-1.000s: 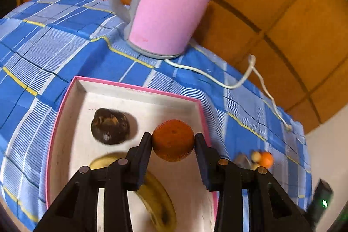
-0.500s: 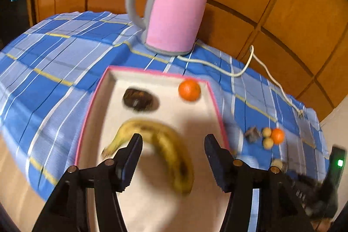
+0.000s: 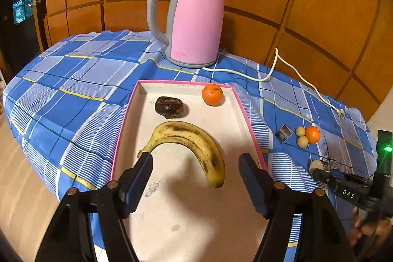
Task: Organize fruits
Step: 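Lower the cut wooden piece into the tray and open the right tool, then move the left tool back over the remaining fruits on the cloth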
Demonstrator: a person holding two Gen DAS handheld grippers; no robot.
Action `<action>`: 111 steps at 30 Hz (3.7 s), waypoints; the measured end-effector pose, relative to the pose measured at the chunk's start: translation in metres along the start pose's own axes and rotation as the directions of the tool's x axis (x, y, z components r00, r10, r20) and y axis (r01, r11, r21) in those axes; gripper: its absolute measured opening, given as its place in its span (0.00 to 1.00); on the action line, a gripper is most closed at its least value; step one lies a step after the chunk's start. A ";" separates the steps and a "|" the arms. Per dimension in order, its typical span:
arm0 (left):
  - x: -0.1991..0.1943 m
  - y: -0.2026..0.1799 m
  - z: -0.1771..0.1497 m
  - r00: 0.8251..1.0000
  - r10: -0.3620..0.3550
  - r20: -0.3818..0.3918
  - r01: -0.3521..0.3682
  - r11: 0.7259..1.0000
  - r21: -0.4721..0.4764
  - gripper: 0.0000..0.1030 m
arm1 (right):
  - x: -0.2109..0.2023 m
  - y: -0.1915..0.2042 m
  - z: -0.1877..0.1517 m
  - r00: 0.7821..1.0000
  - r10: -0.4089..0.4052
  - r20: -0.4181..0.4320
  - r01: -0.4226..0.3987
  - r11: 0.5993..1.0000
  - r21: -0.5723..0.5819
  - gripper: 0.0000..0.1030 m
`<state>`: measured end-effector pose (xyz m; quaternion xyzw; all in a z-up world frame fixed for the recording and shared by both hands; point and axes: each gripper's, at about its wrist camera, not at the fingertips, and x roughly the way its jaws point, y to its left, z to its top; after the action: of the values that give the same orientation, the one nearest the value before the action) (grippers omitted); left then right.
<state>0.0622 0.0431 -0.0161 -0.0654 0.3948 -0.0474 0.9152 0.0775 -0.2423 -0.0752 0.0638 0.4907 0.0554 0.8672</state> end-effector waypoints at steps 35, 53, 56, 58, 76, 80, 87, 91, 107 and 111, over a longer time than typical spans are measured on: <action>-0.001 0.042 -0.019 0.999 0.031 -0.038 -0.035 0.996 -0.082 0.71 | 0.046 0.170 0.068 0.974 0.208 -0.089 -0.225 0.932 -0.283 0.25; -0.002 0.022 -0.021 0.999 0.005 -0.042 -0.007 0.999 -0.042 0.71 | -0.004 0.109 0.038 0.979 0.199 0.039 -0.192 0.971 -0.140 0.34; -0.003 0.017 -0.021 0.999 -0.001 -0.044 0.000 0.999 -0.032 0.71 | -0.009 0.100 0.023 0.988 0.151 0.037 -0.144 0.979 -0.145 0.34; -0.005 0.013 -0.021 0.999 -0.004 -0.038 0.004 1.000 -0.016 0.71 | -0.010 0.093 0.012 0.990 0.136 0.022 -0.132 0.982 -0.135 0.34; -0.011 -0.028 -0.024 0.997 -0.056 -0.047 0.060 0.993 0.102 0.71 | -0.030 0.036 -0.037 1.000 0.003 0.026 -0.002 0.999 -0.048 0.34; -0.010 -0.044 -0.025 0.994 -0.097 -0.059 0.105 0.984 0.147 0.71 | -0.033 0.021 -0.047 0.999 -0.031 0.020 0.031 0.999 -0.019 0.34; -0.007 -0.070 -0.025 0.980 -0.170 -0.100 0.189 0.958 0.218 0.69 | -0.036 0.005 -0.060 0.999 -0.047 0.011 0.046 0.999 0.029 0.34; -0.002 -0.088 -0.021 0.966 -0.218 -0.139 0.248 0.932 0.264 0.57 | -0.035 0.003 -0.063 0.999 -0.045 0.007 0.045 0.998 0.033 0.34; 0.073 -0.167 0.013 0.885 -0.343 -0.314 0.431 0.858 0.279 0.37 | -0.043 -0.003 -0.072 0.999 -0.023 0.038 0.022 0.999 0.025 0.34; 0.092 -0.186 0.019 0.877 -0.335 -0.345 0.441 0.846 0.299 0.36 | -0.045 -0.006 -0.073 0.999 -0.015 0.042 0.014 0.999 0.031 0.34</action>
<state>0.1328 -0.1513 -0.0398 0.0360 0.4823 -0.3151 0.8166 -0.0081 -0.2513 -0.0751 0.0745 0.4737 0.0404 0.8766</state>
